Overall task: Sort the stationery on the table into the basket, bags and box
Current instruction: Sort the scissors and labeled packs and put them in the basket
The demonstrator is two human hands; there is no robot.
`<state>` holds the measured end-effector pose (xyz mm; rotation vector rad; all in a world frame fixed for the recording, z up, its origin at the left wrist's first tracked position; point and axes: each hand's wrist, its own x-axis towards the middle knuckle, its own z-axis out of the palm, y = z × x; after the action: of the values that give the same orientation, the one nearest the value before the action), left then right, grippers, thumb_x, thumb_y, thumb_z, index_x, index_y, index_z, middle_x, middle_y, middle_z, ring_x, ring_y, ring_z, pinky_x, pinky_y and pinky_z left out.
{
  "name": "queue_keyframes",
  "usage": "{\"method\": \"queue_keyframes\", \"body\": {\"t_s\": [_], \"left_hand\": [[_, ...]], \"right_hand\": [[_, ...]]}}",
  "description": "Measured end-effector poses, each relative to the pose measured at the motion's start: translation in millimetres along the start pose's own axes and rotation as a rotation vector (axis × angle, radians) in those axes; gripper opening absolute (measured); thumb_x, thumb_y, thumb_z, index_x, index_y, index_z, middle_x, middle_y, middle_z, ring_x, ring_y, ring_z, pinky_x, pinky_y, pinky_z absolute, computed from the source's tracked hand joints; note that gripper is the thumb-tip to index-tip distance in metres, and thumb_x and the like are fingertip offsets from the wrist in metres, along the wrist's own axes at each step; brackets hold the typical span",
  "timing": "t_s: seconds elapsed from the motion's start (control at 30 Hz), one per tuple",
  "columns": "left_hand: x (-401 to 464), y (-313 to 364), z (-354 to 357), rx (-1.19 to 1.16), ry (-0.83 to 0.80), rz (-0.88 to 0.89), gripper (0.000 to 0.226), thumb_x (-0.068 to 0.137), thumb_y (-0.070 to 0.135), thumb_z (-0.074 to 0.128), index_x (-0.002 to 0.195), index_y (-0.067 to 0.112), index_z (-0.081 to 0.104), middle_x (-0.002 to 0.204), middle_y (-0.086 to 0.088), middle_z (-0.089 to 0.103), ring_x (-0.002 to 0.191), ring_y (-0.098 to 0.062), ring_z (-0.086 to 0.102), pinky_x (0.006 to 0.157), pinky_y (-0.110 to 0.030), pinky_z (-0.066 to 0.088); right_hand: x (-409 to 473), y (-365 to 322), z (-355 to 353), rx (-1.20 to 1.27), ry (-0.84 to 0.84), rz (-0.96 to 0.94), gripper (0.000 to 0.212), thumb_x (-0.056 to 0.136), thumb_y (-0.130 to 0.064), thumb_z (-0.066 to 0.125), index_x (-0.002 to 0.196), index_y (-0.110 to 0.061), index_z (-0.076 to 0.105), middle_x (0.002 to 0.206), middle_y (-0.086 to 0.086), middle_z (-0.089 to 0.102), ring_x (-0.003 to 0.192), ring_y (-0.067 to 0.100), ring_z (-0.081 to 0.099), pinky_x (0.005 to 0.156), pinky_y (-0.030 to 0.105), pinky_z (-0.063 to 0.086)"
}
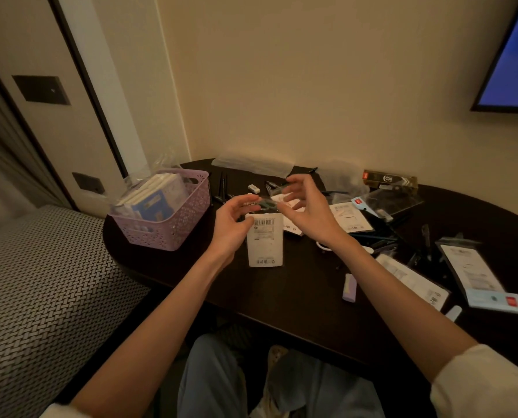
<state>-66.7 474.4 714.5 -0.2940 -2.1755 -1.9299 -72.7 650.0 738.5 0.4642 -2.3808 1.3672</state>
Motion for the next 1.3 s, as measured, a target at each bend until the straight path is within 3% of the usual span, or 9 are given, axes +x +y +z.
{"method": "queue_keyframes", "body": {"t_s": [0.13, 0.27, 0.4, 0.53, 0.77, 0.93, 1.03, 1.13, 1.3], "left_hand": [[2, 1, 1, 0.038, 0.019, 0.053, 0.035, 0.086, -0.011, 0.057, 0.108, 0.016, 0.062, 0.11, 0.004, 0.067, 0.101, -0.004, 0.066, 0.086, -0.022, 0.053], [5, 0, 0, -0.009, 0.086, 0.047, 0.027, 0.085, -0.01, 0.06, 0.103, 0.009, 0.053, 0.099, -0.004, 0.071, 0.093, -0.011, 0.07, 0.087, -0.029, 0.056], [6, -2, -4, -0.023, 0.109, 0.04, 0.034, 0.085, -0.007, 0.062, 0.107, 0.013, 0.045, 0.091, -0.002, 0.072, 0.093, -0.011, 0.07, 0.089, -0.03, 0.053], [9, -5, -12, 0.045, 0.081, 0.066, 0.033, 0.084, -0.003, 0.066, 0.111, 0.012, 0.055, 0.095, -0.005, 0.072, 0.093, -0.01, 0.069, 0.088, -0.032, 0.055], [8, -6, -12, 0.162, 0.04, 0.074, 0.021, 0.086, 0.003, 0.066, 0.089, 0.023, 0.068, 0.098, 0.007, 0.07, 0.098, -0.005, 0.066, 0.088, -0.026, 0.052], [9, -10, -23, 0.104, -0.002, 0.049, 0.022, 0.086, -0.004, 0.062, 0.08, 0.015, 0.071, 0.099, 0.001, 0.071, 0.098, -0.01, 0.068, 0.085, -0.027, 0.056], [7, -11, -26, 0.08, -0.021, 0.052, 0.021, 0.087, -0.006, 0.059, 0.08, 0.009, 0.071, 0.097, -0.001, 0.072, 0.097, -0.013, 0.069, 0.085, -0.029, 0.057], [5, -12, -26, 0.083, -0.045, 0.057, 0.019, 0.088, -0.007, 0.058, 0.08, 0.007, 0.069, 0.096, -0.002, 0.072, 0.098, -0.014, 0.069, 0.083, -0.029, 0.057], [6, -8, -21, -0.036, -0.014, -0.022, 0.016, 0.093, -0.006, 0.045, 0.085, 0.007, 0.051, 0.098, -0.011, 0.071, 0.092, -0.019, 0.071, 0.077, -0.029, 0.059]], "right_hand": [[1, 9, 2, 0.024, -0.138, 0.068, 0.047, 0.083, -0.01, 0.072, 0.125, -0.012, 0.053, 0.104, 0.0, 0.069, 0.094, 0.006, 0.065, 0.084, 0.022, 0.053], [5, 12, 3, 0.083, -0.098, 0.048, 0.024, 0.084, 0.003, 0.065, 0.107, -0.007, 0.064, 0.102, 0.007, 0.07, 0.093, 0.009, 0.068, 0.084, 0.024, 0.055], [6, 16, 0, 0.111, -0.068, 0.029, 0.018, 0.085, 0.006, 0.063, 0.096, -0.007, 0.067, 0.094, 0.007, 0.071, 0.089, 0.012, 0.069, 0.079, 0.027, 0.056], [4, 16, 0, 0.081, -0.096, 0.024, 0.015, 0.084, 0.002, 0.066, 0.093, -0.01, 0.068, 0.096, 0.002, 0.069, 0.091, 0.01, 0.068, 0.081, 0.024, 0.056], [3, 17, 4, 0.048, -0.085, 0.031, 0.012, 0.083, -0.003, 0.068, 0.092, -0.011, 0.069, 0.096, 0.0, 0.069, 0.092, 0.009, 0.067, 0.082, 0.021, 0.054], [-1, 20, -1, -0.012, -0.063, 0.017, 0.012, 0.084, -0.001, 0.066, 0.09, -0.009, 0.072, 0.097, 0.004, 0.071, 0.094, 0.01, 0.066, 0.087, 0.023, 0.053], [-5, 21, -4, -0.034, -0.043, -0.023, 0.014, 0.084, 0.002, 0.065, 0.089, -0.007, 0.074, 0.096, 0.005, 0.071, 0.093, 0.01, 0.065, 0.084, 0.014, 0.051], [-8, 24, -4, -0.047, -0.046, -0.063, 0.015, 0.082, 0.004, 0.066, 0.087, -0.006, 0.075, 0.096, 0.005, 0.071, 0.092, 0.008, 0.065, 0.083, 0.014, 0.052], [-9, 23, -3, -0.126, -0.069, -0.119, 0.011, 0.079, 0.002, 0.07, 0.086, -0.006, 0.076, 0.098, 0.002, 0.069, 0.089, 0.007, 0.063, 0.081, 0.011, 0.051]]}}
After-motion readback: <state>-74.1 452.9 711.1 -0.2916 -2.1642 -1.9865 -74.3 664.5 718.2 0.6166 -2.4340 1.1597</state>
